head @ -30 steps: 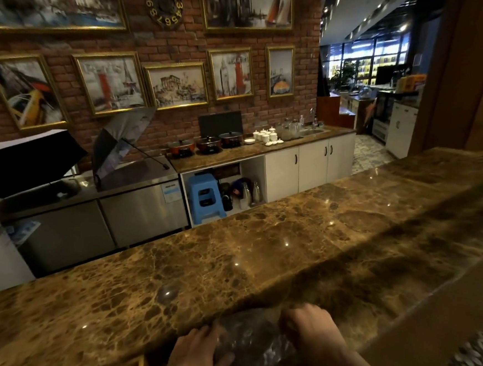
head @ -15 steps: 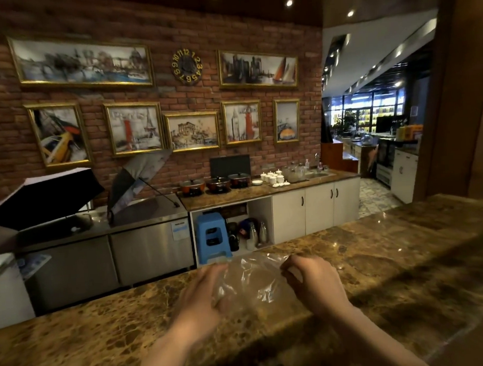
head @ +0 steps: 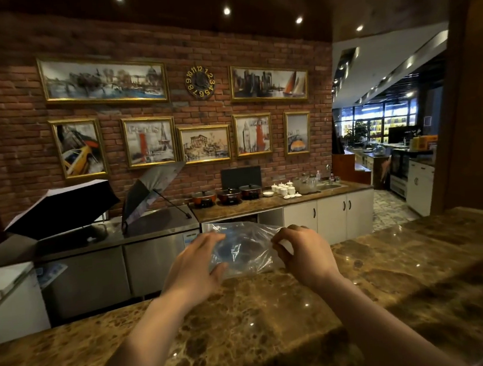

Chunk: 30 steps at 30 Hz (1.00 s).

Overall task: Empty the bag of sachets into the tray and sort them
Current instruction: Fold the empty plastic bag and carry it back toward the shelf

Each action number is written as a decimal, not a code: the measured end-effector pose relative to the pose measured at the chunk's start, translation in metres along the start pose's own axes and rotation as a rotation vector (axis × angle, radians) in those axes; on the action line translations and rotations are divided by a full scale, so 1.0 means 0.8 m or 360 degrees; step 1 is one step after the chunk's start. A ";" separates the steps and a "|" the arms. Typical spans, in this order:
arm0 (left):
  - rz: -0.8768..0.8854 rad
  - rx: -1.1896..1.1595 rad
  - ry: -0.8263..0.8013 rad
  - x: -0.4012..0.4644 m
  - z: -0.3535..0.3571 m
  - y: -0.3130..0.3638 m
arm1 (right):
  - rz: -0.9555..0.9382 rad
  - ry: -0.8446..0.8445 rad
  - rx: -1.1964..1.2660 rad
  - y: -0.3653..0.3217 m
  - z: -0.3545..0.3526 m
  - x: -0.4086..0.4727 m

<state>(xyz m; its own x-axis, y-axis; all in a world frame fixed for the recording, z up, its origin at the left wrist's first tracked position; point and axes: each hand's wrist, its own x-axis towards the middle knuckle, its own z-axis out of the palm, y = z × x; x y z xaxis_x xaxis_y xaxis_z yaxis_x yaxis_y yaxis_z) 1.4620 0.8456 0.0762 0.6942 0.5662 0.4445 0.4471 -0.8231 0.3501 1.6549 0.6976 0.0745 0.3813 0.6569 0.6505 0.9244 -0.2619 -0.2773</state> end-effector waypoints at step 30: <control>0.0161 0.0259 0.0309 0.054 -0.099 -0.004 | -0.0185 0.0269 -0.0055 -0.041 -0.046 0.083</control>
<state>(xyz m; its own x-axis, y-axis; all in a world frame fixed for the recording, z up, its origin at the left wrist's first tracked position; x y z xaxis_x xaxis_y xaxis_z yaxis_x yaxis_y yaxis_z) 1.4456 0.8763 0.1592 0.6258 0.4659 0.6255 0.4768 -0.8632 0.1658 1.6502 0.7237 0.1528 0.2658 0.5567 0.7870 0.9610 -0.2175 -0.1707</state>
